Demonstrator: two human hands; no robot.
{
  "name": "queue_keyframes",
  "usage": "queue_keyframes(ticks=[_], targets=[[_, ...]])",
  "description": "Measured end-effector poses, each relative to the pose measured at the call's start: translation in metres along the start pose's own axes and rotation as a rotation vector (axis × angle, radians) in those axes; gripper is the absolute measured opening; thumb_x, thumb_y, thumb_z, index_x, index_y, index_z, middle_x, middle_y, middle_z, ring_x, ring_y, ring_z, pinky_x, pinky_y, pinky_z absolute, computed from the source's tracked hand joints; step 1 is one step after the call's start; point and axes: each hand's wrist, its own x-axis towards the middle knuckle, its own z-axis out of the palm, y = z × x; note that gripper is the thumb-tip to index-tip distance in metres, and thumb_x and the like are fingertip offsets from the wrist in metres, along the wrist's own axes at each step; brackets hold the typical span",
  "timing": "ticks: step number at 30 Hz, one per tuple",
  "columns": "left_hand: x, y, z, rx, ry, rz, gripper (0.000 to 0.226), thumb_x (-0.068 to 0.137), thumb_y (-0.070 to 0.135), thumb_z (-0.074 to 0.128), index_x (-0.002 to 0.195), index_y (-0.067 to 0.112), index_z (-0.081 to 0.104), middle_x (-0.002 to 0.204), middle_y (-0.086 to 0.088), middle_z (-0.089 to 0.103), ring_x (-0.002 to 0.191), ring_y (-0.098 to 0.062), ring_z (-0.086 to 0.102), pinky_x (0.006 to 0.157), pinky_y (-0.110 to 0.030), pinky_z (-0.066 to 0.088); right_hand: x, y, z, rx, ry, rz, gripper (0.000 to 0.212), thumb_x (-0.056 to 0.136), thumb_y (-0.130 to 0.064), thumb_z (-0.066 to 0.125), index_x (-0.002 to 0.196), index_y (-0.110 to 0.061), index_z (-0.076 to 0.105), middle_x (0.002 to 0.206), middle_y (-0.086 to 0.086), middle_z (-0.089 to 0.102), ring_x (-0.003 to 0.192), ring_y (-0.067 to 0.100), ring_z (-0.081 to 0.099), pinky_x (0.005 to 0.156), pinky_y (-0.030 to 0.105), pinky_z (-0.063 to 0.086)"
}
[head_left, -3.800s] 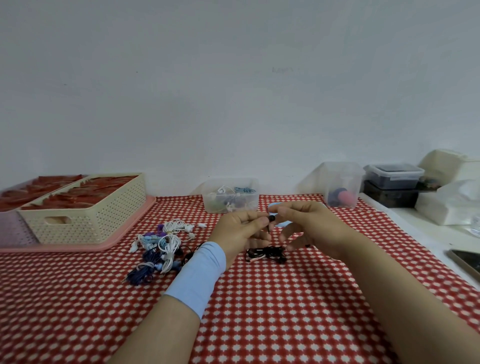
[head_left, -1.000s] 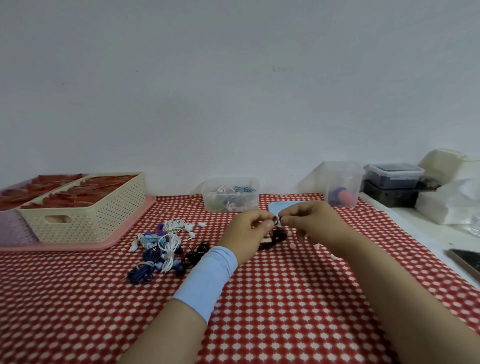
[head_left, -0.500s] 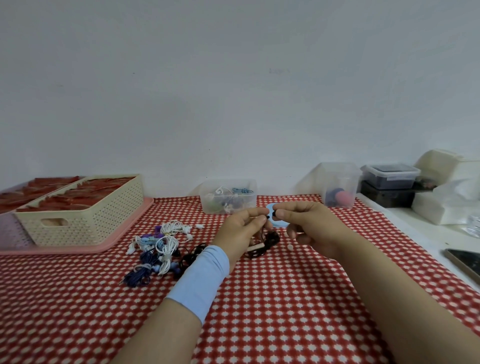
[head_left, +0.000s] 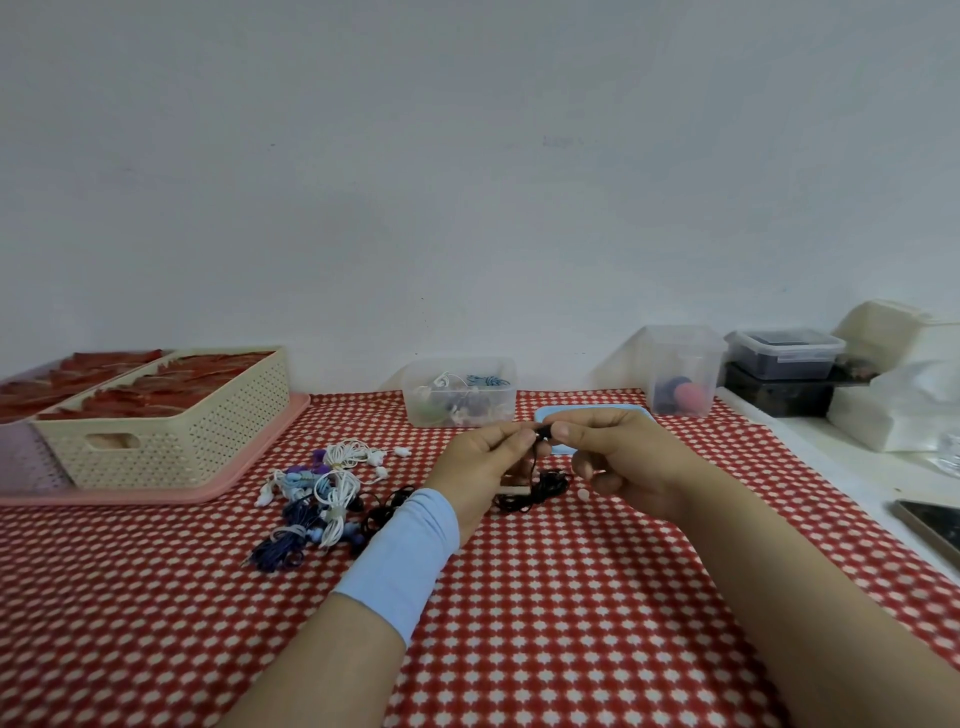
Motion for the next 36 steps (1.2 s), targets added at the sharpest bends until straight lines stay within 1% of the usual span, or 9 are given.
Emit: queue_keyframes(ticks=[3,5,8,12,16,21,27,32,36], targets=[[-0.0012,0.0015,0.0017,-0.060,-0.021,0.010,0.020,0.097,0.017,0.059,0.098,0.025,0.077,0.094,-0.006,0.073,0.082,-0.013,0.061,0.080,-0.029,0.053,0.0000,-0.0001,-0.0011,0.031,-0.025,0.015,0.022,0.093,-0.013,0.066,0.111,-0.005,0.075,0.091,0.006,0.073,0.053,0.009,0.046,0.041,0.017,0.029],[-0.0019,0.0026,0.0024,-0.089,-0.022,0.006,0.019,0.097,0.017,0.059,0.099,0.022,0.077,0.092,-0.004,0.072,0.078,-0.010,0.059,0.077,-0.027,0.051,-0.0001,-0.0002,-0.0020,0.044,-0.055,0.029,0.025,0.089,-0.015,0.067,0.112,-0.005,0.075,0.097,0.007,0.073,0.054,0.008,0.046,0.042,0.017,0.027],[-0.0027,0.0031,0.0021,-0.097,-0.024,0.009,0.018,0.097,0.018,0.059,0.100,0.021,0.077,0.088,-0.002,0.071,0.074,-0.009,0.058,0.075,-0.027,0.050,-0.0001,-0.0003,-0.0028,0.061,-0.101,0.051,0.032,0.082,-0.018,0.070,0.111,-0.006,0.076,0.095,0.006,0.072,0.055,0.008,0.045,0.043,0.017,0.024],[-0.0036,0.0034,0.0030,-0.113,-0.038,0.010,0.017,0.097,0.018,0.058,0.100,0.018,0.075,0.080,0.004,0.071,0.071,-0.006,0.057,0.067,-0.023,0.050,-0.0012,-0.0019,-0.0019,0.087,-0.131,0.082,0.024,0.086,-0.016,0.068,0.108,-0.007,0.076,0.089,0.003,0.071,0.053,0.007,0.045,0.043,0.016,0.024],[-0.0045,0.0054,0.0064,-0.174,-0.058,0.008,0.019,0.098,0.017,0.054,0.100,0.015,0.073,0.073,0.007,0.068,0.066,-0.006,0.055,0.057,-0.019,0.049,-0.0011,-0.0025,-0.0005,0.109,-0.136,0.093,0.029,0.082,-0.021,0.070,0.109,-0.010,0.076,0.088,0.000,0.070,0.054,0.006,0.043,0.044,0.016,0.024],[-0.0063,0.0071,0.0070,-0.140,-0.046,0.010,0.016,0.096,0.015,0.057,0.095,0.012,0.073,0.070,0.006,0.069,0.065,-0.006,0.054,0.054,-0.018,0.048,0.0000,-0.0025,-0.0026,0.054,-0.129,0.129,0.017,0.087,-0.021,0.070,0.100,-0.012,0.077,0.087,0.001,0.071,0.055,0.007,0.046,0.043,0.016,0.024],[-0.0050,0.0069,0.0059,-0.118,-0.056,0.002,0.017,0.097,0.017,0.057,0.096,0.016,0.074,0.071,0.007,0.068,0.066,-0.007,0.054,0.051,-0.018,0.046,-0.0003,-0.0019,0.0009,0.112,-0.046,0.145,0.021,0.083,-0.014,0.074,0.103,-0.015,0.069,0.080,0.003,0.070,0.050,0.010,0.053,0.040,0.017,0.034],[-0.0019,0.0033,0.0059,-0.138,0.005,-0.014,0.019,0.098,0.020,0.057,0.096,0.020,0.076,0.079,0.005,0.071,0.077,-0.014,0.055,0.068,-0.024,0.049,-0.0026,-0.0038,0.0059,0.001,0.030,-0.018,0.009,0.088,-0.013,0.073,0.096,-0.008,0.075,0.085,0.011,0.073,0.053,0.013,0.058,0.045,0.024,0.041],[-0.0016,0.0038,0.0051,-0.134,0.010,-0.019,0.018,0.099,0.016,0.055,0.103,0.018,0.072,0.076,0.006,0.070,0.068,-0.006,0.056,0.060,-0.018,0.049,-0.0086,-0.0079,0.0072,-0.157,0.079,-0.154,0.010,0.088,-0.014,0.075,0.097,-0.012,0.080,0.086,0.010,0.077,0.057,0.015,0.061,0.050,0.029,0.046]])
